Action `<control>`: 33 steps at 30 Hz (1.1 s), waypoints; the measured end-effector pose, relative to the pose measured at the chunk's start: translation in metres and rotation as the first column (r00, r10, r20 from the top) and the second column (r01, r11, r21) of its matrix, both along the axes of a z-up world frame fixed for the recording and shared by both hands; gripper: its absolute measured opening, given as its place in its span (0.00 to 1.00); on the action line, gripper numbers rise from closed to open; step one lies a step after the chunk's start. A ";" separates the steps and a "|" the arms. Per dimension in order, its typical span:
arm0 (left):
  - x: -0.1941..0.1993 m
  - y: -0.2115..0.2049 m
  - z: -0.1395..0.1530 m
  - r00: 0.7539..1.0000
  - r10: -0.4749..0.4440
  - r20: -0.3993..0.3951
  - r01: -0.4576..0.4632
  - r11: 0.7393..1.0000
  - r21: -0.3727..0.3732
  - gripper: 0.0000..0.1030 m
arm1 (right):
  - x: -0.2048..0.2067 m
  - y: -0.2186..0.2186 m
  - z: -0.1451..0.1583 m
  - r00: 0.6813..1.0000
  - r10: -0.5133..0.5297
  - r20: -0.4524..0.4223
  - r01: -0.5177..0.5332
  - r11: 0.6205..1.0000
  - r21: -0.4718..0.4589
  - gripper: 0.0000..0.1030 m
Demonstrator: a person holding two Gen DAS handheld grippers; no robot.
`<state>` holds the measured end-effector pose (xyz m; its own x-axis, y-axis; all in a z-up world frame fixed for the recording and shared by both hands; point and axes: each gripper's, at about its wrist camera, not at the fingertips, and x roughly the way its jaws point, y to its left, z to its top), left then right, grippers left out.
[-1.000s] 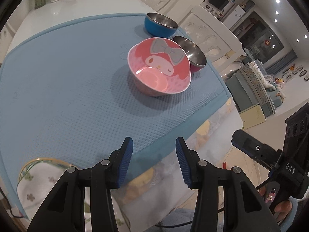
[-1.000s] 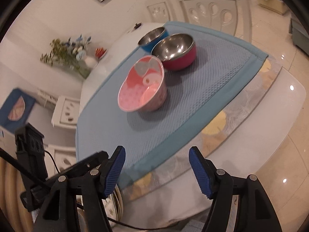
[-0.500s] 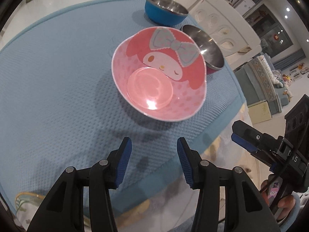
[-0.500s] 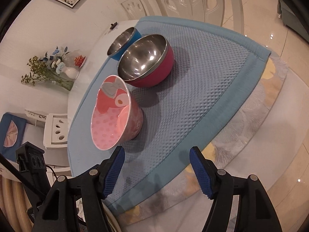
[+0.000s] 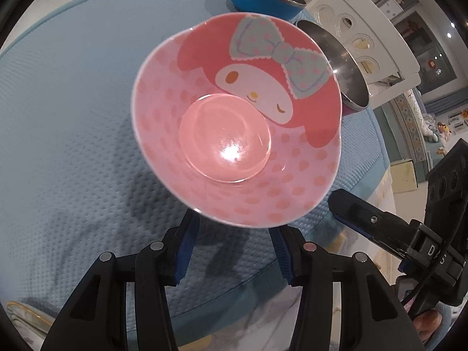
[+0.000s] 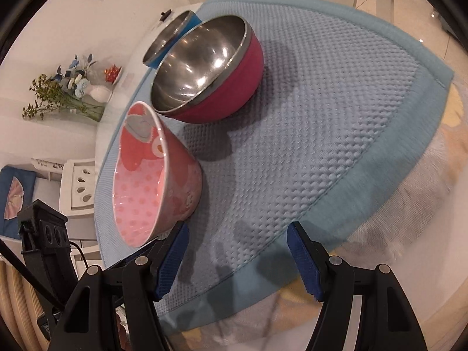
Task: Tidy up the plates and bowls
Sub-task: 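Lift both grippers away and move them toward the pink bunny bowl, then lower both grippers onto the rim of the pink bunny-face bowl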
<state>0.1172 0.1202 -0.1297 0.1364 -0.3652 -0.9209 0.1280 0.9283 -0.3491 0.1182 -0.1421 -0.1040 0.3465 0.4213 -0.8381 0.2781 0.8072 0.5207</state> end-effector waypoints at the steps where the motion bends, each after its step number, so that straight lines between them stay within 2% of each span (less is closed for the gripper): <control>1: -0.002 -0.004 -0.001 1.000 -0.003 0.001 0.003 1.000 0.003 0.45 | 0.002 0.000 -0.002 1.000 0.006 -0.002 -0.006 1.000 0.006 0.65; 9: 0.004 -0.028 0.002 0.997 -0.043 0.059 0.043 0.999 0.002 0.39 | 0.017 0.012 -0.005 0.995 0.098 0.016 -0.098 0.995 -0.003 0.63; 10: 0.003 -0.032 0.002 0.997 -0.053 0.061 0.053 0.999 0.000 0.35 | 0.018 0.014 -0.005 0.994 0.108 0.016 -0.108 0.994 -0.008 0.57; 15: 0.001 -0.043 0.004 0.994 -0.066 0.082 0.067 0.998 -0.006 0.28 | 0.024 0.017 -0.007 0.991 0.129 0.020 -0.130 0.991 0.021 0.41; 18: -0.003 -0.047 0.007 0.992 -0.072 0.104 0.074 0.997 -0.017 0.21 | 0.025 0.018 -0.005 0.988 0.148 0.036 -0.148 0.989 0.021 0.28; 20: -0.007 -0.051 0.009 0.990 -0.081 0.117 0.083 0.996 -0.020 0.16 | 0.025 0.018 -0.004 0.986 0.155 0.057 -0.158 0.987 0.035 0.14; 22: -0.010 -0.052 0.012 0.986 -0.093 0.135 0.097 0.995 -0.021 0.14 | 0.024 0.020 -0.001 0.981 0.170 0.090 -0.176 0.983 0.056 0.09; 26: -0.018 -0.053 0.018 0.984 -0.097 0.153 0.100 0.995 -0.012 0.14 | 0.023 0.032 0.014 0.959 0.229 0.168 -0.240 0.970 0.048 0.06; 33: -0.024 -0.045 0.027 0.982 -0.084 0.167 0.084 0.996 0.008 0.14 | 0.020 0.035 0.017 0.961 0.225 0.163 -0.239 0.968 0.076 0.06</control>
<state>0.0932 0.0749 -0.1031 0.2574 -0.3810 -0.8880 0.2619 0.9121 -0.3154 0.1383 -0.1071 -0.0874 0.3499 0.5793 -0.7362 0.0011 0.7856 0.6187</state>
